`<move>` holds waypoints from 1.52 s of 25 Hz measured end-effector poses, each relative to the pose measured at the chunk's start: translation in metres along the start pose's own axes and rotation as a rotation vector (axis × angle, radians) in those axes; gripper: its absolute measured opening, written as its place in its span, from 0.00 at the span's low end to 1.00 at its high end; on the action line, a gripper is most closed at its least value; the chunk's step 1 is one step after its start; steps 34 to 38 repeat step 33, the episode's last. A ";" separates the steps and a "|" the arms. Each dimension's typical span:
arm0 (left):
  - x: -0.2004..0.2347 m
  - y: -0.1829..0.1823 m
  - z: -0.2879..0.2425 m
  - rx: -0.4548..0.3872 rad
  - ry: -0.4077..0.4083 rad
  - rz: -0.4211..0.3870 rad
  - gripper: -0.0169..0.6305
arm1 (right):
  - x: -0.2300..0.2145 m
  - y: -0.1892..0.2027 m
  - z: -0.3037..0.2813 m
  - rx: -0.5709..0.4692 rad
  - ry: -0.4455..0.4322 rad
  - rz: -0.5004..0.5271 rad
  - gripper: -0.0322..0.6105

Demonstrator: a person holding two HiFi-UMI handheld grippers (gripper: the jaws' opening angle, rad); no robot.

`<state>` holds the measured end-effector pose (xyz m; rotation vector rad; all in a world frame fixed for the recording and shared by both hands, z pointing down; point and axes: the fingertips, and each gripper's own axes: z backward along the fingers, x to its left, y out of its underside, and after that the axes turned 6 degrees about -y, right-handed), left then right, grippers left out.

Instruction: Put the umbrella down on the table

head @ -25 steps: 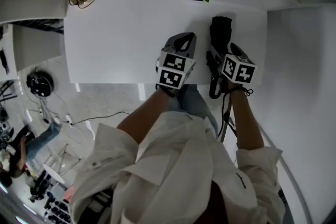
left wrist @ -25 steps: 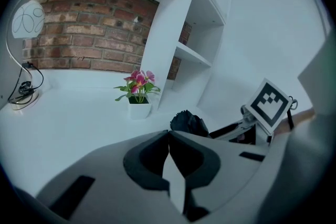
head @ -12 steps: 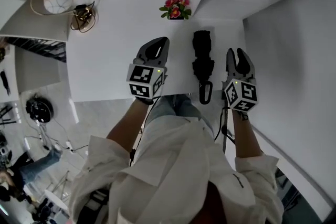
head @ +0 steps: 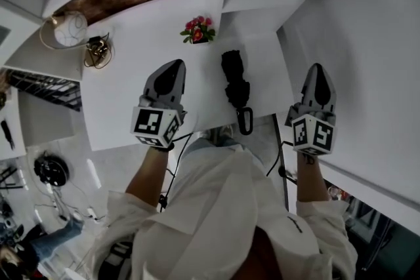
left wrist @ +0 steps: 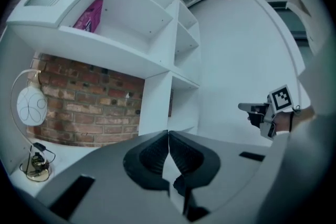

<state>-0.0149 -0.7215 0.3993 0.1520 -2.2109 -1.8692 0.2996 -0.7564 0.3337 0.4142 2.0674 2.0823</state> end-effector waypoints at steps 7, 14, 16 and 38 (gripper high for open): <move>0.002 -0.045 0.019 -0.115 -0.030 -0.071 0.07 | -0.022 -0.019 0.034 -0.023 0.049 -0.037 0.08; 0.001 -0.044 0.022 -0.108 -0.044 -0.063 0.07 | -0.030 -0.023 0.041 -0.030 0.063 -0.053 0.08; -0.001 -0.043 0.022 -0.106 -0.042 -0.057 0.07 | -0.030 -0.025 0.042 -0.034 0.062 -0.049 0.08; -0.005 -0.038 0.019 -0.098 -0.053 -0.045 0.07 | -0.033 -0.025 0.039 -0.028 0.060 -0.056 0.08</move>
